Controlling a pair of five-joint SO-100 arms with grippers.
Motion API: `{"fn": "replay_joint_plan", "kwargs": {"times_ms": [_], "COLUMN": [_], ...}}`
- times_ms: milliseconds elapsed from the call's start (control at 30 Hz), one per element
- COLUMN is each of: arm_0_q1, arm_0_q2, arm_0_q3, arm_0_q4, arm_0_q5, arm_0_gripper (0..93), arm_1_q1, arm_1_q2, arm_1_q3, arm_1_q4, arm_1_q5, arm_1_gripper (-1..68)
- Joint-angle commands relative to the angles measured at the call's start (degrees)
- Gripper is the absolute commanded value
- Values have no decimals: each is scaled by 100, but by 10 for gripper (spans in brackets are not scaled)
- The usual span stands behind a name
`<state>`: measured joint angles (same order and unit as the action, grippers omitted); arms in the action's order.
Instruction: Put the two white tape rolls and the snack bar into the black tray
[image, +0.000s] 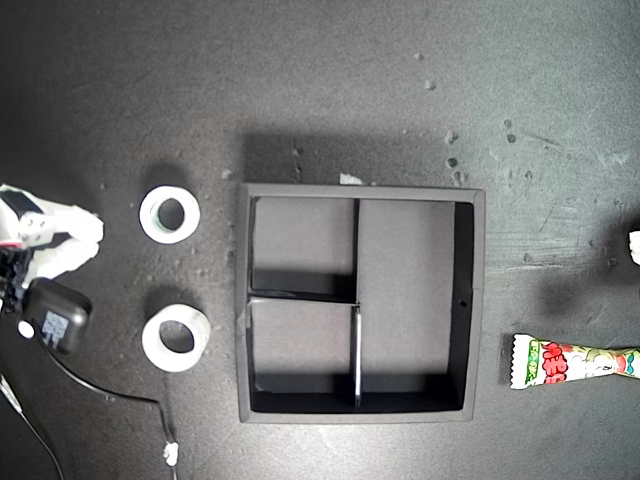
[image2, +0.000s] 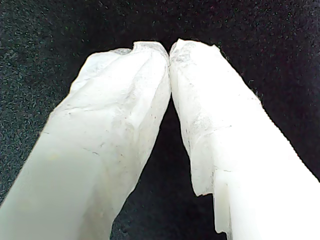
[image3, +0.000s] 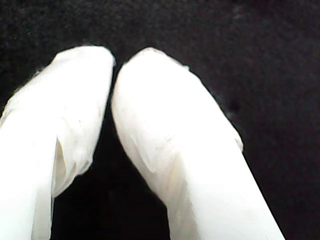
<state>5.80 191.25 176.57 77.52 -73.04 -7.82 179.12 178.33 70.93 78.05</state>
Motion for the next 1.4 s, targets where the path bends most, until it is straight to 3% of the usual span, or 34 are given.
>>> {"fn": "replay_joint_plan", "kwargs": {"times_ms": [0, 400, 433, 533, 600, 767, 900, 967, 1067, 1200, 1367], "arm_0_q1": [105, 105, 53, -158, 70, -70, -141, -123, 387, 281, 62], "arm_0_q2": [272, 272, 272, 272, 272, 272, 281, 281, 272, 264, 272], "arm_0_q3": [325, 325, 325, 325, 325, 325, 325, 325, 325, 325, -62], "arm_0_q4": [211, 211, 220, 237, 237, -193, -677, -756, -905, -2118, -2355], "arm_0_q5": [-44, -44, -185, -1661, -1960, -1740, -1582, -1942, -3507, -2188, -1758], "arm_0_gripper": [2, 2, 2, 3, 3, 3, 1, 0, 0, 0, 8], "arm_1_q1": [26, 26, 26, 360, 527, 281, 88, 202, 483, 360, -79], "arm_1_q2": [-44, -44, -44, -44, -35, 562, 1028, 1028, 1028, 1028, 1028], "arm_1_q3": [70, 70, 70, 70, 62, 70, 70, 70, 70, 70, 70], "arm_1_q4": [44, 44, 53, -53, -123, -923, -2276, -3103, -3384, -3700, -4359], "arm_1_q5": [-26, -26, -18, -281, -475, -1564, -2575, -2355, 18, 1230, 844], "arm_1_gripper": [0, 0, 0, 0, 0, 12, -3, -3, -4, -4, -5]}}
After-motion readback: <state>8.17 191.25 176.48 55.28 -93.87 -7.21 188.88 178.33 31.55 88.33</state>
